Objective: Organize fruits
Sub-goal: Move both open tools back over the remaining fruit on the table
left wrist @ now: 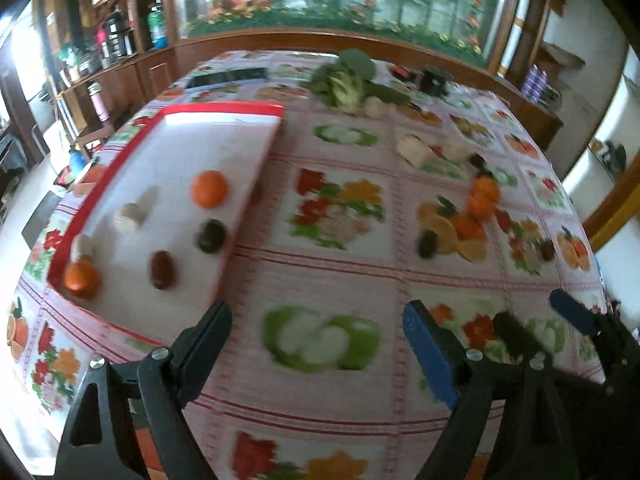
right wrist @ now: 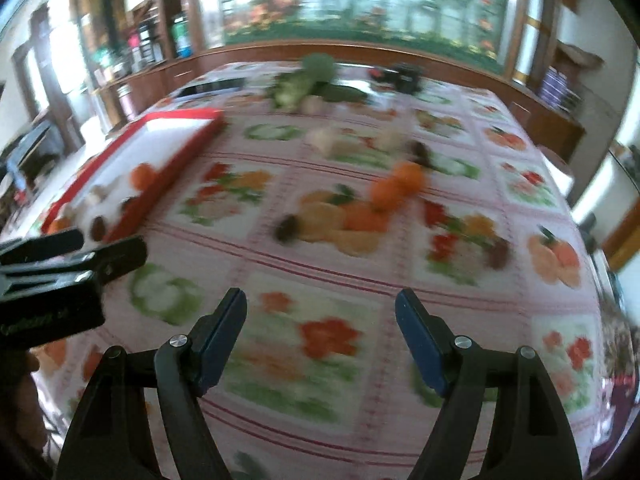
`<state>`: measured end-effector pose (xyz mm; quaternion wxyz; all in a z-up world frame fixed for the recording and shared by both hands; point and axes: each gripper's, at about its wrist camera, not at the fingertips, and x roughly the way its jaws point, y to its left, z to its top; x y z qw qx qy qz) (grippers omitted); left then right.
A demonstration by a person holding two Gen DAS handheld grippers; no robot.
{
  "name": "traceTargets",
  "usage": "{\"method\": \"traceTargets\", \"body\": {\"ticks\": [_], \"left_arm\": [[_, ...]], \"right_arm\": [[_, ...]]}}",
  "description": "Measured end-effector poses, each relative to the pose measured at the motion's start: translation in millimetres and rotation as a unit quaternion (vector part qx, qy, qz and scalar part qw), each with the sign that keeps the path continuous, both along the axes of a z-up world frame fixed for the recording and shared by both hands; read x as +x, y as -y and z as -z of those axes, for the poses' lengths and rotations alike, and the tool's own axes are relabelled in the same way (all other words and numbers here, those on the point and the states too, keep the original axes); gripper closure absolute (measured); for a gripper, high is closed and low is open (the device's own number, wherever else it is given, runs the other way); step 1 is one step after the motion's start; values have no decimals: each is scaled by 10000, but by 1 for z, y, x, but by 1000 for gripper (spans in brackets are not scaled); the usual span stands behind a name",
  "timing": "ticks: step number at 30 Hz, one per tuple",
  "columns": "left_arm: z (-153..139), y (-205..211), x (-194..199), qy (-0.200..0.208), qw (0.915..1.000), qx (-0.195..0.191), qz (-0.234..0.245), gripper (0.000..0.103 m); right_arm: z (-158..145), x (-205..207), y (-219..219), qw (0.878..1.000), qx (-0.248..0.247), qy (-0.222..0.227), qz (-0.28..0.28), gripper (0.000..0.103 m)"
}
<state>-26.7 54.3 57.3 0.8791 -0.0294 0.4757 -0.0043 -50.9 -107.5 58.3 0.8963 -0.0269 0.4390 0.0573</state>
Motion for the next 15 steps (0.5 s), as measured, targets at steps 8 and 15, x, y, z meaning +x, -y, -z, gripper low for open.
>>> {"method": "traceTargets", "body": {"ticks": [8,15], "left_arm": [[7,45,0,-65,9996,204,191,14],[13,67,37,87,9988,416,235,14]], "right_arm": [[1,-14,65,9982,-105,98,591,26],[4,-17,101,9959,46,58,897,26]]}}
